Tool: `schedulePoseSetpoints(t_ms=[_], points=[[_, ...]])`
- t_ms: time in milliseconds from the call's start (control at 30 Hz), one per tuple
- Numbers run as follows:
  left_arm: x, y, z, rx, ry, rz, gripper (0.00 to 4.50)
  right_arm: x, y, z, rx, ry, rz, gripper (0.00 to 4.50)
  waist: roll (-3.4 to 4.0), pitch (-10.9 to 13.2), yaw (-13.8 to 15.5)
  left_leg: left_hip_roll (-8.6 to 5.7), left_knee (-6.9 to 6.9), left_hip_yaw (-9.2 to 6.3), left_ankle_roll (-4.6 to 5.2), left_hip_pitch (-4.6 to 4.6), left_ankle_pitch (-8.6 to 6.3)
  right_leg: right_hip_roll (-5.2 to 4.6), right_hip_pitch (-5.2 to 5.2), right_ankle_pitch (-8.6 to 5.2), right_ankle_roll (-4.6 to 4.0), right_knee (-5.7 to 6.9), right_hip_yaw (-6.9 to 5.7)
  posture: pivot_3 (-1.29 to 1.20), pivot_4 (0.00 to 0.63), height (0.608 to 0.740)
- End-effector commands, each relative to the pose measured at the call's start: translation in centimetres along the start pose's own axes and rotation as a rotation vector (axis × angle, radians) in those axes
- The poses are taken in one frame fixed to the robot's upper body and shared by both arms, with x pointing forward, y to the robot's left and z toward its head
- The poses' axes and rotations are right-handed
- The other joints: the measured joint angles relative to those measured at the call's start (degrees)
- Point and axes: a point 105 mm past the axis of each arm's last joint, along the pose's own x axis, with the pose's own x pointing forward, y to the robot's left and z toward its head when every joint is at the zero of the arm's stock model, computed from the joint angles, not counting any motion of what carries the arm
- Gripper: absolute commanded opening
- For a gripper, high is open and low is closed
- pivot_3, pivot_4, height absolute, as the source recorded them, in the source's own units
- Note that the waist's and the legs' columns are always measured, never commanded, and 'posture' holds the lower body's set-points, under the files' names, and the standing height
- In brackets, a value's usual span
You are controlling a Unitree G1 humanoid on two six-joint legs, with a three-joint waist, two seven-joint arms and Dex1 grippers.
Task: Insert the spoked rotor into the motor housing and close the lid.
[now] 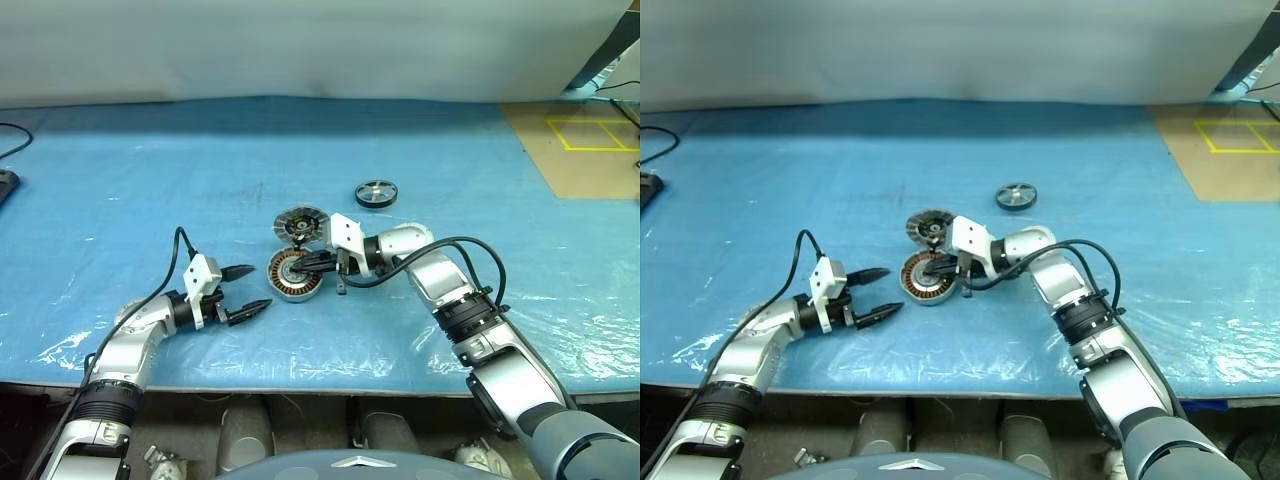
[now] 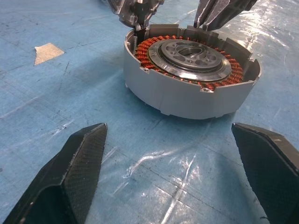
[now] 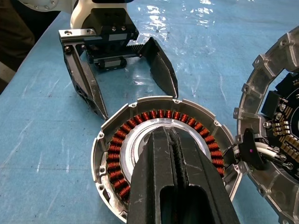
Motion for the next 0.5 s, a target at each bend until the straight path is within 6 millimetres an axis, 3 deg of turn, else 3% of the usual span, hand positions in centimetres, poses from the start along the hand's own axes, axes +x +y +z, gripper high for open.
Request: schedulePoseSetpoints(t_ms=[33,167,267,500], points=[[0.1,-0.1,-0.3,-0.003,0.011,-0.003,4.50,0.3,-0.2,1.0,-0.033,-0.026,-0.004,0.02,0.00,0.00,0.00,0.00,0.00,0.00,0.00,0.00,0.00,0.00,0.00,0.00,0.00,0.00,0.00,0.00,0.150,0.740],[0.0,-0.2,-0.4,-0.005,0.012,-0.002,4.50,1.2,0.4,-0.3,0.005,0.010,0.012,0.02,0.00,0.00,-0.01,0.00,0.01,0.00,0.00,0.00,0.00,0.00,0.00,0.00,0.00,0.01,0.00,0.00,0.150,0.740],[0.0,-0.2,-0.4,-0.006,0.012,0.000,4.50,1.2,0.7,-2.8,-0.009,0.114,0.005,0.02,0.00,0.00,-0.04,-0.01,0.01,0.00,0.00,0.00,0.00,0.00,0.00,0.00,0.00,0.01,0.00,0.00,0.150,0.740],[-0.2,-0.3,-0.6,-0.009,0.016,0.003,4.50,0.6,0.4,-2.9,-0.045,0.129,0.002,0.02,0.00,-0.01,-0.07,-0.01,0.02,0.00,0.00,0.12,0.00,0.00,0.10,0.00,0.00,0.03,0.02,0.00,0.150,0.740]])
